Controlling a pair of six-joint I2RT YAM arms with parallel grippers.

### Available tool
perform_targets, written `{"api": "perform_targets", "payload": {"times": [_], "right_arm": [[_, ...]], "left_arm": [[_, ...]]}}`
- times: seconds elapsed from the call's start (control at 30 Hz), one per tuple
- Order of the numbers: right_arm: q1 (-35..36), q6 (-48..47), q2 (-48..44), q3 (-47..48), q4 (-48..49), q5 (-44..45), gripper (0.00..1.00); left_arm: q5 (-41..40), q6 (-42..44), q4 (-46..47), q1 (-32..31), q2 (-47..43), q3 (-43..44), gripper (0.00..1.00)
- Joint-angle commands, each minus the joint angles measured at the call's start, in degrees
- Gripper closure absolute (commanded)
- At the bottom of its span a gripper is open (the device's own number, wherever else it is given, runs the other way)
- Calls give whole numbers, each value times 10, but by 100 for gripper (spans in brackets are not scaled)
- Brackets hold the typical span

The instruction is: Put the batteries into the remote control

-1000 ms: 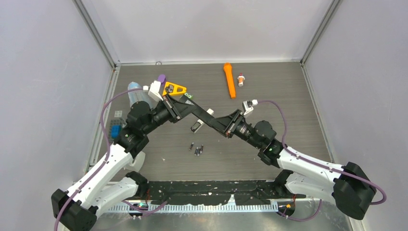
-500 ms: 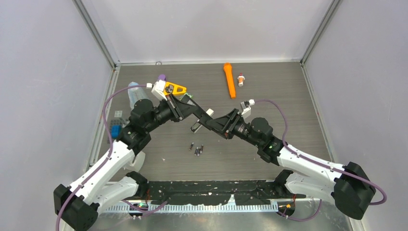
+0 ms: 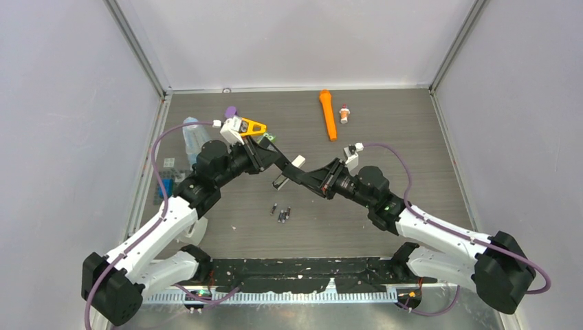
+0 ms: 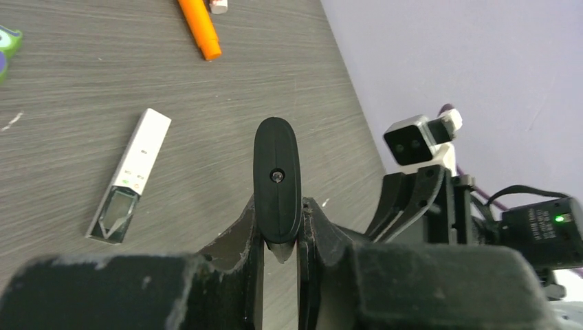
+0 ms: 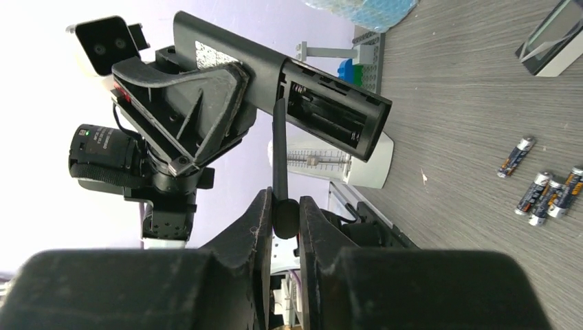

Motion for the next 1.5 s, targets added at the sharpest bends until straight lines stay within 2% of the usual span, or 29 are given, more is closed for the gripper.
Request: {"api": "perform_targets", "payload": {"times": [0.0,0.17,0.4,0.5,0.67,0.73,0.8,0.87,0.93,1.0,1.13,1.2,1.33,1.37,1.47], "right_arm": [[-22,-14,-31,4,-5,-7,95],[-83,-50,-72,-11,-69,-11,95],[-150,-189,-50,4,-242,6,95],[-164,-250,-20,-4,-249,11,95],[-188,-285,46,-30,-248,-14,93],[-189,-290,61,-32,-262,-8,87],[-190,-297,67,-23,-302,10,68],[-189,-308,65,-8,-343,34,42],[-189,-318,51,6,-377,59,30],[-190,-331,30,22,-413,81,25],[-184,-385,-39,54,-438,70,24],[-174,-407,-84,61,-408,25,24],[-126,-452,-143,83,-310,-145,22],[-112,-456,-159,81,-258,-160,22],[-31,-475,-179,73,-180,-168,12]], "left_arm": [[-33,59,-4,-4,4,10,100],[-31,114,-35,-4,-14,5,100],[57,197,-49,-4,-75,-19,100],[104,223,-58,-4,-105,-24,100],[170,248,-82,-4,-142,-25,100],[184,247,-93,-4,-150,-21,100],[192,241,-98,-4,-156,-18,100],[193,235,-105,-4,-160,-13,100],[195,232,-114,-4,-161,-7,100],[197,228,-116,-4,-160,-2,100],[198,217,-123,-4,-159,8,100],[195,210,-130,-4,-159,15,100],[215,194,-142,-4,-157,35,100],[221,188,-142,-4,-157,37,100],[236,150,-124,-4,-157,35,100]]}}
